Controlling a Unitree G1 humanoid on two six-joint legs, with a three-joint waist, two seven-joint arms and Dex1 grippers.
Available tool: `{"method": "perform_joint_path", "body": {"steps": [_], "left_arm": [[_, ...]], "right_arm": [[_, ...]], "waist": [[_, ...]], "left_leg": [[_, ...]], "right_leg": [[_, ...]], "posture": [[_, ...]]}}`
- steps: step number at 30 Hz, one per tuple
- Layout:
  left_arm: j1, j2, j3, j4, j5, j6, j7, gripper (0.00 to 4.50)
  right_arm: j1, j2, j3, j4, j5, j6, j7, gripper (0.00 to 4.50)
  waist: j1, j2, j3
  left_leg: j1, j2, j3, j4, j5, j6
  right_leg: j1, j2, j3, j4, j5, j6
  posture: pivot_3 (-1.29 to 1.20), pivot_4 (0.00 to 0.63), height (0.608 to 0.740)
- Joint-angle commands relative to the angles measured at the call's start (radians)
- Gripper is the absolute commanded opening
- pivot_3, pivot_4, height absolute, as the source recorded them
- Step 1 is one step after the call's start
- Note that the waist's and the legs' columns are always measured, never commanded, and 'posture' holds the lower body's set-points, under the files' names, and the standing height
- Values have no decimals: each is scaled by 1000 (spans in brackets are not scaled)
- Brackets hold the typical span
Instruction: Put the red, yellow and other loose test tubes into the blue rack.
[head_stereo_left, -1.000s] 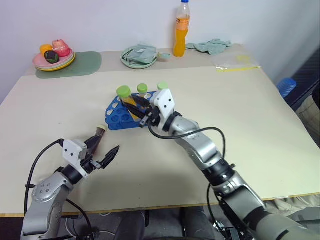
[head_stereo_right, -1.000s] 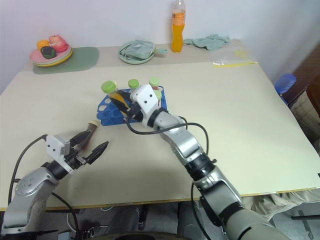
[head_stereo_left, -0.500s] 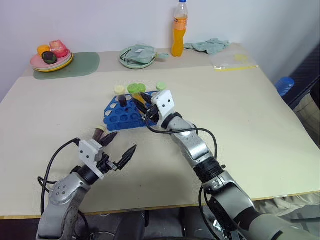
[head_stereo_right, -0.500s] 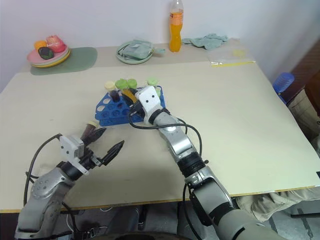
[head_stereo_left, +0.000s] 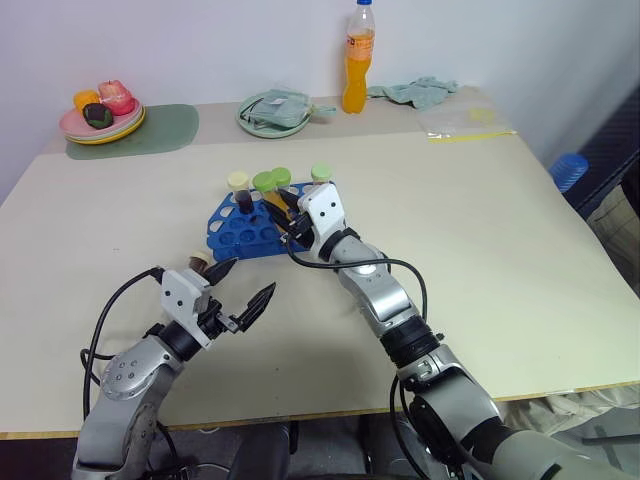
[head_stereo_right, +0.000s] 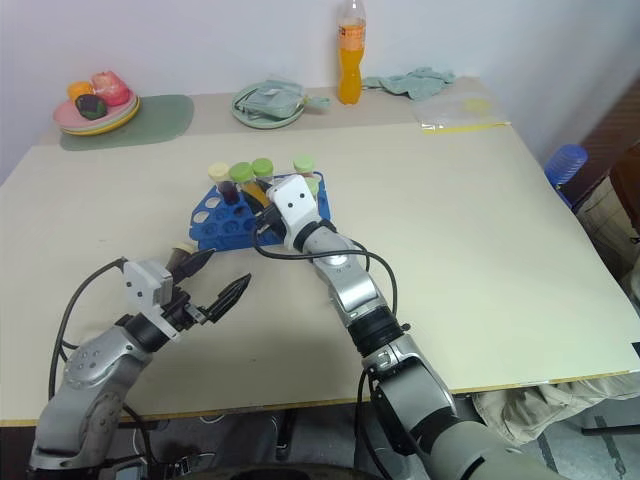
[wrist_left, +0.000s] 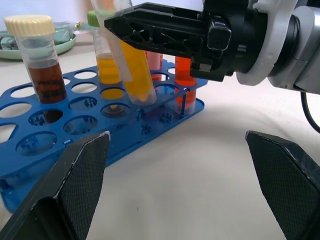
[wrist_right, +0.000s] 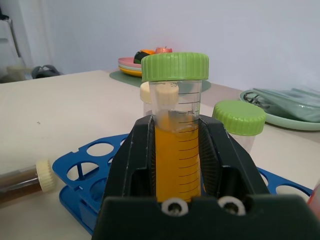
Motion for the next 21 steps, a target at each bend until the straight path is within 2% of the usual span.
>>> {"method": "perform_joint_path", "body": {"steps": [1, 8, 10, 11, 14, 15, 21], "left_arm": [[-8, 8, 2, -50, -16, 3, 6, 4500], [-7, 17, 9, -58, -23, 13, 12, 4500], [-5, 18, 9, -60, -23, 15, 14, 4500], [-5, 19, 9, -60, -23, 16, 15, 4500], [0, 20, 15, -64, -23, 23, 27, 4500], [3, 24, 19, -65, -18, 26, 33, 4500], [-41, 56, 112, -75, -111, 158, 97, 4500]], "right_arm": [[26, 22, -2, -16, -10, -32, -1, 726], [79, 51, -22, -39, 16, -49, 8, 726], [82, 61, -30, -45, 27, -60, 17, 1765], [82, 65, -33, -48, 29, -65, 19, 2143], [74, 72, -37, -83, 22, -96, 16, 3769], [72, 73, -34, -100, 25, -101, 23, 4133], [65, 68, -16, -219, 54, -64, 91, 4133]], "waist": [[0, 0, 0], [-1, 0, 0], [-2, 0, 0], [-4, 0, 0], [-11, 0, 0], [-12, 0, 0], [-16, 0, 0]], "left_leg": [[0, 0, 0, 0, 0, 0], [0, 0, 0, 0, 0, 0], [0, 0, 0, 0, 0, 0], [0, 0, 0, 0, 0, 0], [0, 0, 0, 0, 0, 0], [0, 0, 0, 0, 0, 0], [1, 0, -3, -1, 0, 0]], "right_leg": [[0, 0, 0, 0, 0, 0], [0, 0, 0, 0, 0, 0], [0, 0, 0, 0, 0, 0], [0, 0, 0, 0, 0, 0], [0, 0, 0, 0, 0, 0], [0, 0, 0, 0, 0, 0], [0, 0, 0, 0, 0, 0]], "posture": [[0, 150, 740], [0, 150, 740], [0, 150, 740], [0, 150, 740], [0, 150, 740], [0, 150, 740], [0, 150, 740]]}}
